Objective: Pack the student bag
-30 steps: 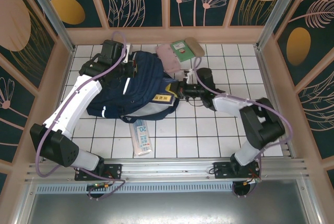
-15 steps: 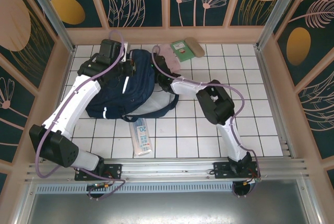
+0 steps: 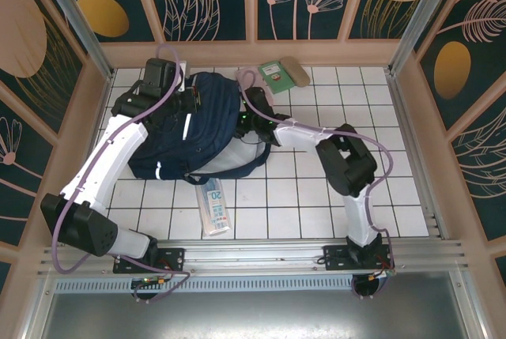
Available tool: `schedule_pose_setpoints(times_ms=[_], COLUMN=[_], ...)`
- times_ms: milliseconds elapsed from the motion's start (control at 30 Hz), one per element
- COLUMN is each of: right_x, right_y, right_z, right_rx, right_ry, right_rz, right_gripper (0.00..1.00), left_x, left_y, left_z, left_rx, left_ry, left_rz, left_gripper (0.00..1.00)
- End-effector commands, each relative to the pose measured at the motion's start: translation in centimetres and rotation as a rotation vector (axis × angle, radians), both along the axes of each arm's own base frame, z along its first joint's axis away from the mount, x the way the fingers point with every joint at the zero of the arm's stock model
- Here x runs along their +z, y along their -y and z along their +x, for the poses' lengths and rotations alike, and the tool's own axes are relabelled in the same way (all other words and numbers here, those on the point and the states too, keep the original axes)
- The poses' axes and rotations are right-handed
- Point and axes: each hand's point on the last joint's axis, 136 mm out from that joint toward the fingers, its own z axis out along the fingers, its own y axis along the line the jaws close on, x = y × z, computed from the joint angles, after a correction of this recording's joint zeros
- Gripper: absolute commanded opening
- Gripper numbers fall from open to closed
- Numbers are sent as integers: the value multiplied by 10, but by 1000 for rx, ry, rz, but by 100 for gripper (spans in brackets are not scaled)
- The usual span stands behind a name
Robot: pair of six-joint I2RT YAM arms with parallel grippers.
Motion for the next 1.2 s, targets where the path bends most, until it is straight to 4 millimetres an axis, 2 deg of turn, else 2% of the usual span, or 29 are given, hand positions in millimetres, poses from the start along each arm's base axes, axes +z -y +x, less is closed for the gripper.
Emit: schedule_pose_setpoints(times_ms=[0, 100, 167, 333, 467, 533, 667, 733, 833, 933, 1167], right_x=[30, 28, 23, 7, -14, -22, -36, -50, -67, -83, -102], right_y=[23, 54, 80, 152, 187, 201, 223, 235, 241, 240, 251], right_z=[7, 15, 24, 59, 99, 125, 173, 198, 226, 245, 263], right_rx=[-18, -89, -144, -311, -349, -358, -379, -393, -376, -347, -369], right_ry=[131, 158, 155, 141, 115, 123, 142, 142, 146, 142, 154], right_rz=[8, -54, -96, -197, -265, -320, -377, -412, -435, -465, -514], right_gripper=[81, 80, 76, 73, 72, 72, 73, 73, 73, 73, 73], left_x=[64, 58, 45, -27, -67, -80, -87, -90, -97, -96, -85], left_y=[2, 1, 5, 17, 34, 34, 22, 20, 21, 14, -34], left_z=[12, 15, 17, 26, 27, 29, 32, 32, 33, 36, 49], left_rx=[10, 16, 3, -35, -72, -64, -14, -1, 2, 36, 210], left_ry=[213, 207, 187, 52, -13, -31, -10, -9, -20, -12, 26], left_rz=[-102, -97, -98, -30, -52, -48, -17, -19, -30, -48, -104], left_gripper=[0, 0, 0, 0, 0, 0, 0, 0, 0, 0, 0])
